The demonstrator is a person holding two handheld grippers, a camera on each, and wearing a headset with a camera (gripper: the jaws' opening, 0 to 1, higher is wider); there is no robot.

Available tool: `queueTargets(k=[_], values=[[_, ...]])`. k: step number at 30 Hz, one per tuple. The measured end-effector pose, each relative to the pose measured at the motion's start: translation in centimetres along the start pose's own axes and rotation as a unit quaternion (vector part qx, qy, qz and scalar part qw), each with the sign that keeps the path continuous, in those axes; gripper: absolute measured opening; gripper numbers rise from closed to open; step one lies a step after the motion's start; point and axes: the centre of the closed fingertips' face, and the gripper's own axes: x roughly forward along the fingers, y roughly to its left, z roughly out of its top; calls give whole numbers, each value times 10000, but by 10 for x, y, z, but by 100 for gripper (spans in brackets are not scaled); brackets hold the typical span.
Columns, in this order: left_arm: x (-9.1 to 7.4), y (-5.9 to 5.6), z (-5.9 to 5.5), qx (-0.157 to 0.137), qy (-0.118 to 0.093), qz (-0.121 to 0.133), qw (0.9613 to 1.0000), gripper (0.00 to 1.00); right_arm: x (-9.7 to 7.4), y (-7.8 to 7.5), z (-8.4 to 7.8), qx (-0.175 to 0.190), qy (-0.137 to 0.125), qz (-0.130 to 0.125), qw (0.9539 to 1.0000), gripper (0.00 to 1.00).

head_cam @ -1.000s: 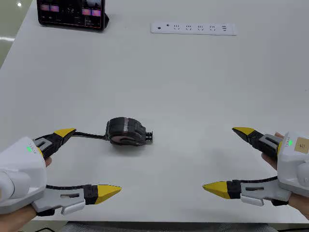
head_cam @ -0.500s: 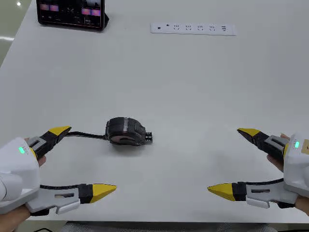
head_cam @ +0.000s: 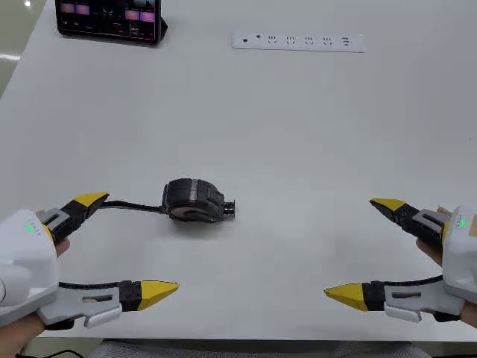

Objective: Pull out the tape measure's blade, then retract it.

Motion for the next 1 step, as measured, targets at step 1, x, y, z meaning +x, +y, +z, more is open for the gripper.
queueTargets(k=[1], values=[[0, 0, 0, 6, 3, 10, 10000, 99, 0, 0, 0, -4, 2, 2, 10000, 93]])
